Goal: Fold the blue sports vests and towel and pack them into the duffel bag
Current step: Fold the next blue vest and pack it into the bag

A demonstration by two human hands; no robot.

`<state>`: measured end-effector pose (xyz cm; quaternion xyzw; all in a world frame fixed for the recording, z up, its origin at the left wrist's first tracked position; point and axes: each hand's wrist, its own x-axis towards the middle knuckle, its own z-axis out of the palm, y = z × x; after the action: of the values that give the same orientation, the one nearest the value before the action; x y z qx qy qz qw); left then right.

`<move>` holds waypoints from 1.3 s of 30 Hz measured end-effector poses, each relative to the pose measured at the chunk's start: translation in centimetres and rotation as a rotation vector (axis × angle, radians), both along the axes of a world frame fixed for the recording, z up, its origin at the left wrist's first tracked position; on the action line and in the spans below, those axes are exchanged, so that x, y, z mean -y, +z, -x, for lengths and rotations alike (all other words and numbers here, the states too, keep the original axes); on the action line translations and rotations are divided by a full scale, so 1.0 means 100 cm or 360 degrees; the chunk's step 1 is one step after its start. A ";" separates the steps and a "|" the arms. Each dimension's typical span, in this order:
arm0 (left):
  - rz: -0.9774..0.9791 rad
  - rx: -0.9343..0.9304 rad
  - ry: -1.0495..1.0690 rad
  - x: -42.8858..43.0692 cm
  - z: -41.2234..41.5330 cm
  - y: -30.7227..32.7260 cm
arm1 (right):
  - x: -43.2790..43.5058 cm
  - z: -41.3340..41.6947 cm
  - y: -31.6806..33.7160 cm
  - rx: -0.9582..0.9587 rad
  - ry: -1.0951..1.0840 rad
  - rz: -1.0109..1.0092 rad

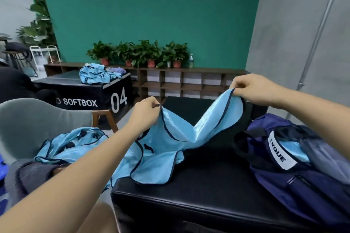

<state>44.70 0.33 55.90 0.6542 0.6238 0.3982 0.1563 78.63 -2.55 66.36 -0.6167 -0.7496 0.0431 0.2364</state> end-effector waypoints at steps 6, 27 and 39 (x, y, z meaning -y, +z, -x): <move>0.0094 0.0211 -0.0157 0.008 -0.066 -0.015 | 0.015 0.029 -0.097 -0.0319 0.0230 0.0215; 0.0157 -0.0045 -0.0951 -0.031 -0.124 -0.086 | -0.037 0.007 -0.201 -0.1838 -0.0043 0.0633; 0.0500 -0.0645 -0.0965 -0.062 -0.038 -0.096 | -0.038 -0.041 -0.170 -0.1411 -0.0178 0.0238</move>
<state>48.50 6.49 46.32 0.8421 0.4739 0.0966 0.2386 82.73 1.30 49.36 -0.5936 -0.5363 0.3442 0.4914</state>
